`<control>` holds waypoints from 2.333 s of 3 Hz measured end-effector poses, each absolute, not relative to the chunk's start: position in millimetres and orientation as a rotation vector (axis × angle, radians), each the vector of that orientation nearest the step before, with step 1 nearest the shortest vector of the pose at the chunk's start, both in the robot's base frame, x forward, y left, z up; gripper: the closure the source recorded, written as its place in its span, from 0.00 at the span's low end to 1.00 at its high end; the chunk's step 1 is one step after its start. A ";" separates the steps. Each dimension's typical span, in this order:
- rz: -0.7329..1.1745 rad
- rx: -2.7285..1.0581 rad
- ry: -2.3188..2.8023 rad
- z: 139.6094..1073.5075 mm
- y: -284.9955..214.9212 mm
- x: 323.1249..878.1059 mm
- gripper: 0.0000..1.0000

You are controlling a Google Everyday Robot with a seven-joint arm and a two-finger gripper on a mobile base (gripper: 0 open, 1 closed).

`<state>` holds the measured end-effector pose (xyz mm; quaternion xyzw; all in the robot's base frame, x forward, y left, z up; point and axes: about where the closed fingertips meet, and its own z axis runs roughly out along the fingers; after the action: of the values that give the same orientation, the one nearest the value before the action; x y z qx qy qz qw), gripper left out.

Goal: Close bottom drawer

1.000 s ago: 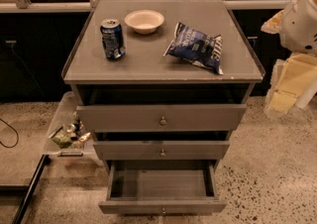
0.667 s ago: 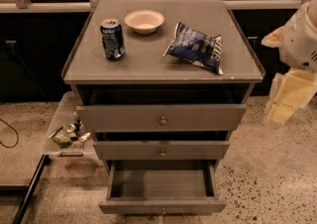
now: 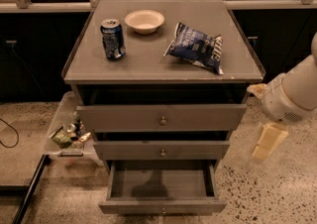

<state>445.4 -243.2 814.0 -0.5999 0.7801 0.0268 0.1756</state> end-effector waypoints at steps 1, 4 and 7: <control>0.108 -1.733 2.140 746.8 -240.9 450.6 0.00; 0.200 -1.732 2.143 672.5 -243.7 454.8 0.00; 0.434 -1.573 2.171 488.5 -239.0 433.2 0.00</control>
Offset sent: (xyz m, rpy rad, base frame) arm 0.0171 -0.0085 -0.1664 0.0386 -0.0246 0.1281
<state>433.2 -239.0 488.5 -0.5662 0.7813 0.1563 0.2113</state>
